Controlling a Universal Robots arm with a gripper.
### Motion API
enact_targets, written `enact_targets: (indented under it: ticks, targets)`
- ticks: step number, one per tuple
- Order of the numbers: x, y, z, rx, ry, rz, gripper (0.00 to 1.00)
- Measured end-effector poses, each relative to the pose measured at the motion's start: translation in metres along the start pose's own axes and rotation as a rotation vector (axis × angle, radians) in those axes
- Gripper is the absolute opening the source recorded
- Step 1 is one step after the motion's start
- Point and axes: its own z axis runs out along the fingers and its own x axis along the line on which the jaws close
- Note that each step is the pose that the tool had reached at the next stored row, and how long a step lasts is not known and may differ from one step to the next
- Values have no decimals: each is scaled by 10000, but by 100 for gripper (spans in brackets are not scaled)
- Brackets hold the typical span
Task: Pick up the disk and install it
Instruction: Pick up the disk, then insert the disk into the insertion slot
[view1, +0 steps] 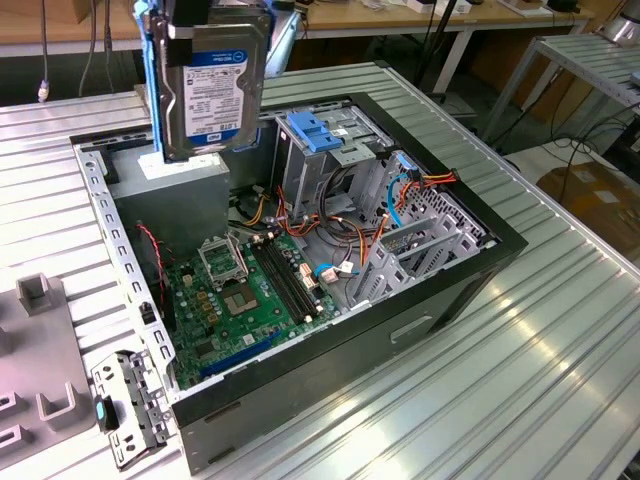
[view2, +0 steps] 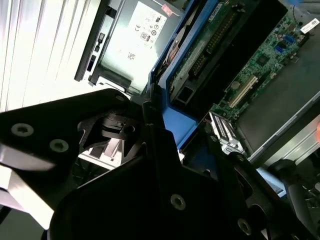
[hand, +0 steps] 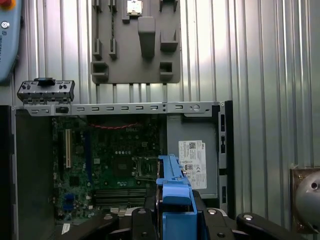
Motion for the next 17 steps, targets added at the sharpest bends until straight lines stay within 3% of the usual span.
enact_targets:
  ticks: [4, 8, 10, 17]
  targets:
    - [-6, -147, -2, 0, 0, 4, 37]
    - [-7, -182, -2, 1, -2, 6, 37]
    - [-10, -237, -3, 0, 0, 5, 37]
    - [-10, -246, -3, 0, 0, 5, 37]
